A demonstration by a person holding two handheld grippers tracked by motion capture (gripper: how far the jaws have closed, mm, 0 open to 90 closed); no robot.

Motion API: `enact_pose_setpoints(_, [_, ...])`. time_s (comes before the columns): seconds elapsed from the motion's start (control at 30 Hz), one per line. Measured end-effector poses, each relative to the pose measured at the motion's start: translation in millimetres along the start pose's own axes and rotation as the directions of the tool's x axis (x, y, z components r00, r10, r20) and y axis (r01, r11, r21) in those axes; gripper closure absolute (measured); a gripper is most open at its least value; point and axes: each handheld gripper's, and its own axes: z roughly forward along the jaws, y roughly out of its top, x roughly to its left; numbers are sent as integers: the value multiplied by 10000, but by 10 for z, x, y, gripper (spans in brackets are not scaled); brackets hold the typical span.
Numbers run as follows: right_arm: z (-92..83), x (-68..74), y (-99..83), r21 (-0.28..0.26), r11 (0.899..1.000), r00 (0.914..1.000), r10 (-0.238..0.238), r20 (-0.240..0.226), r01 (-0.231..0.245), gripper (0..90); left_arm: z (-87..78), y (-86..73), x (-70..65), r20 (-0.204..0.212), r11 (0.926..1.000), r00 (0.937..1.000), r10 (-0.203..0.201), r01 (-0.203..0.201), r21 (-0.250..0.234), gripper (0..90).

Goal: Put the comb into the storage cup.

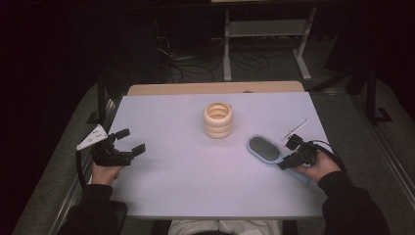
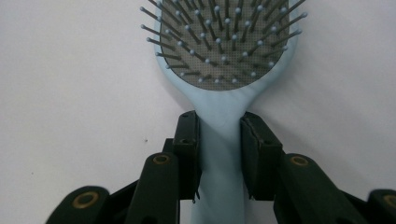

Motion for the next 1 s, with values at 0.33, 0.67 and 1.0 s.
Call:
enact_pose_setpoints(0.33, [-25,-49,-45,-545,9984,9995,120,-302,-136,690,-1,2,-5,28,10000,10000,-15,15,-50,0])
enact_pose_setpoints(0.67, [-111,-24,-39,-1048,9945,9988,-110,-485,59,690,0,0,-8,61,10000,10000,-56,56,-27,0])
enact_pose_setpoints(1.0, [-331,74,49,-1836,9816,9973,-607,-416,521,690,7,-16,-12,75,9999,9999,-94,93,132,0])
